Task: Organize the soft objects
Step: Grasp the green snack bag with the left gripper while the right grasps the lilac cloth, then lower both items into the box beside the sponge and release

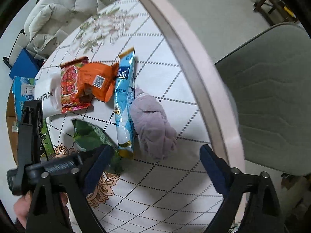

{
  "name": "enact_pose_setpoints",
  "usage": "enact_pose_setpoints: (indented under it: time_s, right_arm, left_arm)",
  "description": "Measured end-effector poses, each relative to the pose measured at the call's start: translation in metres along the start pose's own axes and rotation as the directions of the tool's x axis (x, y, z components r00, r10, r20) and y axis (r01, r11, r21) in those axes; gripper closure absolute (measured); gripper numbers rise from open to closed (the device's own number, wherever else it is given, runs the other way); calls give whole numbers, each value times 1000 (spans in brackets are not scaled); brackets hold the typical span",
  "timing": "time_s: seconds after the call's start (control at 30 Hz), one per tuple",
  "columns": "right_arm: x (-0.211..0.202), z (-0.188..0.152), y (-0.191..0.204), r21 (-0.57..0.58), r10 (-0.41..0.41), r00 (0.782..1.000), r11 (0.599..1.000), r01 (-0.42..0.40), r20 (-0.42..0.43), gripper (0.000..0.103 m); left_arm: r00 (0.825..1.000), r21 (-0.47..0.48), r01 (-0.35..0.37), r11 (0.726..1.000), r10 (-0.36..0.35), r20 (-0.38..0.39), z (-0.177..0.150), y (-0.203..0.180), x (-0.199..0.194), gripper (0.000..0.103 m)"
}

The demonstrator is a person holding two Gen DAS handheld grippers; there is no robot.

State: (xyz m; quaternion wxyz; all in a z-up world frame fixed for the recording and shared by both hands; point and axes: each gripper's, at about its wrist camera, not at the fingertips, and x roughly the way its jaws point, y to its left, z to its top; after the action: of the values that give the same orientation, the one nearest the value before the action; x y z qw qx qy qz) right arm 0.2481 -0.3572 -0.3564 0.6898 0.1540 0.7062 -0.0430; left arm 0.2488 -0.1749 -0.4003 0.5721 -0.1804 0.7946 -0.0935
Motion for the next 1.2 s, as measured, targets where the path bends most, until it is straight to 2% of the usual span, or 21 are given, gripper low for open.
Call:
enact_pose_setpoints:
  time_s: [0.03,0.07,0.13,0.17,0.23,0.27,0.33,0.4,0.47,0.6,0.67,0.77,0.83,0.87,0.9,0.97,1.03,1.1,1.2]
  right_arm:
    - [8,3,-1,-4,1,1000,1000,-1,-18,19]
    - [15,8,1,-6,2,1000,1000,-2,-28,22]
    - [30,15,0,-7,7,998,1000,-8,-61,32]
    - [38,19,0,-7,11,997,1000,-12,-76,32]
    - [52,25,-2,-2,10,995,1000,-10,-100,33]
    - [59,26,-3,-4,2,994,1000,-2,-112,36]
    - [70,27,-3,-3,6,991,1000,-7,-132,49]
    - [69,22,-3,-6,-10,993,1000,9,-118,61]
    - [66,15,-4,-5,-28,992,1000,27,-123,68]
    - [43,-7,-6,0,-36,996,999,36,-87,70]
    - [27,-19,-2,-8,-26,998,1000,26,-61,70]
    - [-6,-45,18,-37,33,999,999,-33,-15,70]
    - [-24,-56,35,-70,75,997,995,-74,10,70]
    - [-35,-61,51,-93,108,994,990,-106,22,70]
    - [-42,-67,67,-113,138,990,984,-134,32,70]
    - [-53,-71,103,-148,198,979,971,-190,42,70]
    - [-64,-72,151,-199,272,961,945,-259,42,70]
    - [-71,-68,206,-261,328,944,915,-307,40,70]
    - [-62,-61,289,-340,356,934,881,-328,23,70]
  left_arm:
    - [999,33,-47,998,46,11,-2,-4,-2,61]
    - [994,61,-107,992,105,24,-4,-6,-4,61]
    - [972,114,-232,966,226,69,-8,-7,-10,61]
    - [956,132,-290,948,279,97,-9,-7,-11,61]
    - [941,135,-333,933,318,119,-9,-5,-10,60]
    - [940,137,-332,933,316,127,-10,-6,-10,59]
    - [924,167,-374,912,352,146,-12,-14,-7,59]
    - [911,188,-405,895,376,171,-16,-21,-4,61]
    - [910,197,-405,893,372,183,-19,-25,-3,70]
    - [931,176,-346,921,313,189,-38,-17,-18,71]
    - [931,184,-333,925,292,218,-49,-17,-37,71]
    - [937,195,-282,939,225,268,-83,-11,-76,72]
    - [934,196,-248,949,181,309,-106,-1,-111,72]
    - [929,196,-240,951,166,330,-115,6,-129,72]
    - [917,188,-241,952,160,365,-125,16,-152,72]
    - [896,161,-250,955,166,411,-125,43,-190,71]
    - [881,114,-249,962,177,438,-115,87,-235,71]
    - [873,59,-250,966,199,445,-98,128,-259,71]
    - [861,-45,-262,964,255,440,-66,196,-284,71]
